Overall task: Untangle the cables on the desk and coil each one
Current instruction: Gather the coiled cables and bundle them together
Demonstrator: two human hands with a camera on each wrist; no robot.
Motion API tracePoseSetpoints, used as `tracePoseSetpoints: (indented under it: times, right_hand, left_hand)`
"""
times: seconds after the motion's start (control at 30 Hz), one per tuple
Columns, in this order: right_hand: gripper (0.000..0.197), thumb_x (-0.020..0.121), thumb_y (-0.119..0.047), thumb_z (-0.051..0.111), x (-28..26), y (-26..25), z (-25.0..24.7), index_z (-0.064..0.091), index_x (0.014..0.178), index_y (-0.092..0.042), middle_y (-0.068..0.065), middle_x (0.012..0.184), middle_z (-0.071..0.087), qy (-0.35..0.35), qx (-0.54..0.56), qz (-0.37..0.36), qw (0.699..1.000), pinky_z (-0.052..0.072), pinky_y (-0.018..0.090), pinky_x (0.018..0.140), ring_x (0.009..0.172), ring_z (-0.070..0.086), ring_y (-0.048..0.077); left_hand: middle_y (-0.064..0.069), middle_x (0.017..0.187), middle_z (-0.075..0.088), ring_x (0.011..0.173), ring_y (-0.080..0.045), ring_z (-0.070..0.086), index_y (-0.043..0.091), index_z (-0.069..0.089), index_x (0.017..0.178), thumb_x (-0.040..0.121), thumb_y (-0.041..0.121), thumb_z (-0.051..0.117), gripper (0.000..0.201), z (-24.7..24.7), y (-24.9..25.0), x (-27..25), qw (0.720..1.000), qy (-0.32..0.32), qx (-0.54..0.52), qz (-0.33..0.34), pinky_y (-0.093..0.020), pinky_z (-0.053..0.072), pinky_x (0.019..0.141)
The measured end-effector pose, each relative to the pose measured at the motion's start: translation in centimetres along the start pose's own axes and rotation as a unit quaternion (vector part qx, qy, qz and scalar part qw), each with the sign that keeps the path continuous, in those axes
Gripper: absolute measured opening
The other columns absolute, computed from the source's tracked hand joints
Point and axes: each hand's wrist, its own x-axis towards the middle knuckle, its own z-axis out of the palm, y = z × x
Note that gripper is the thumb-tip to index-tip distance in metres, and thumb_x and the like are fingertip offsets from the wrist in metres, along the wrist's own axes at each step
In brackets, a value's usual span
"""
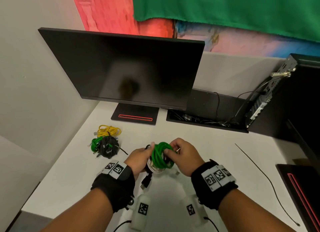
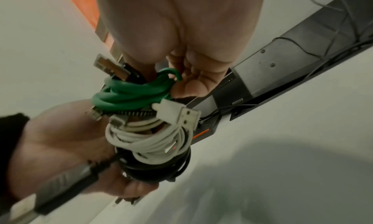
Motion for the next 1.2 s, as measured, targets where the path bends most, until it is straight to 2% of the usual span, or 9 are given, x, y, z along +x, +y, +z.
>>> tracePoseSetpoints:
  times: [0.1,0.17,0.27,0.43,0.67,0.77,0.87,1.0,1.2]
  right_hand:
    - [0.019,0.088,-0.038,0.066,-0.3,-0.4,1.0,0.05,0.079,-0.034,-0.008,0.079,0.057,0.027,-0.01,-0.015,0.999,0.042,0.024,0.058,0.069,0.057,0.011]
    - [0.02,0.088,-0.035,0.064,-0.7,-0.7,1.6,0.047,0.078,-0.033,-0.008,0.078,0.055,0.028,-0.027,-0.038,0.999,0.041,0.024,0.055,0.067,0.055,0.01]
    - [0.017,0.088,-0.03,0.062,-1.4,-1.0,2.3,0.047,0.081,-0.027,-0.007,0.081,0.052,0.049,-0.046,-0.073,0.995,0.039,0.023,0.06,0.07,0.05,0.008]
    - [0.014,0.087,-0.029,0.064,-2.3,-0.5,2.2,0.05,0.087,-0.026,-0.006,0.086,0.055,0.056,-0.012,-0.057,0.997,0.039,0.02,0.061,0.073,0.052,0.01]
    - [0.061,0.067,-0.081,0.054,-4.6,4.0,-2.8,0.056,0.099,-0.029,-0.009,0.1,0.058,0.001,-0.054,0.09,0.994,0.044,0.027,0.073,0.088,0.056,0.007]
    - [0.034,0.088,-0.053,0.062,-5.4,8.6,-8.5,0.059,0.095,-0.02,0.004,0.101,0.066,0.073,-0.129,0.208,0.967,0.046,0.032,0.079,0.093,0.061,0.024]
    - [0.028,0.092,-0.018,0.055,-7.1,13.8,-14.8,0.056,0.116,-0.005,0.019,0.12,0.063,0.107,-0.282,0.35,0.887,0.048,0.037,0.093,0.111,0.061,0.035]
    - [0.046,0.093,-0.019,0.055,-9.9,19.3,-17.8,0.05,0.136,-0.002,0.017,0.136,0.057,0.008,-0.391,0.421,0.818,0.044,0.04,0.108,0.127,0.055,0.032]
    - [0.03,0.094,-0.01,0.044,-9.7,17.5,-16.3,0.052,0.122,-0.006,0.017,0.125,0.061,0.022,-0.337,0.397,0.853,0.046,0.04,0.102,0.117,0.06,0.035]
  left_hand:
    - [-0.008,0.098,0.076,0.092,-0.022,0.073,0.021,0.077,0.097,0.082,0.079,0.041,0.069,-0.4,0.0,-0.4,0.996,-0.033,-0.08,-0.028,-0.037,0.056,0.078]
    - [-0.006,0.101,0.076,0.093,-0.019,0.073,0.022,0.076,0.102,0.075,0.08,0.053,0.068,-0.6,0.2,-1.0,0.994,-0.071,-0.085,-0.008,-0.038,0.054,0.082]
    - [-0.016,0.099,0.074,0.088,-0.026,0.071,0.011,0.073,0.1,0.054,0.048,0.083,0.06,-0.5,0.8,-1.7,0.992,-0.093,-0.077,0.025,-0.05,0.053,0.09]
    - [-0.018,0.084,0.071,0.074,-0.029,0.07,0.003,0.066,0.093,0.056,0.017,0.072,0.04,0.6,0.9,-1.7,0.994,-0.064,-0.054,0.065,-0.038,0.057,0.068]
    - [-0.012,0.081,0.075,0.077,-0.025,0.072,0.014,0.074,0.081,0.05,0.024,0.076,0.032,2.9,-0.6,-1.3,0.991,-0.059,0.002,0.121,-0.032,0.057,0.067]
    - [-0.011,0.081,0.076,0.077,-0.026,0.072,0.017,0.075,0.075,0.053,0.024,0.074,0.024,3.0,-1.4,-0.9,0.994,-0.037,-0.005,0.099,-0.034,0.057,0.069]
    - [-0.008,0.076,0.075,0.069,-0.02,0.071,0.019,0.075,0.071,0.054,0.025,0.073,0.018,2.6,-2.0,-1.0,0.997,-0.022,-0.014,0.076,-0.03,0.053,0.062]
    - [-0.006,0.073,0.075,0.066,-0.017,0.071,0.02,0.076,0.07,0.054,0.027,0.072,0.017,2.9,-2.5,-1.3,0.997,-0.027,-0.014,0.067,-0.029,0.053,0.061]
    - [-0.011,0.076,0.074,0.069,-0.022,0.07,0.011,0.071,0.08,0.053,0.028,0.073,0.032,3.4,-2.4,-1.7,0.998,-0.026,-0.007,0.064,-0.034,0.054,0.066]
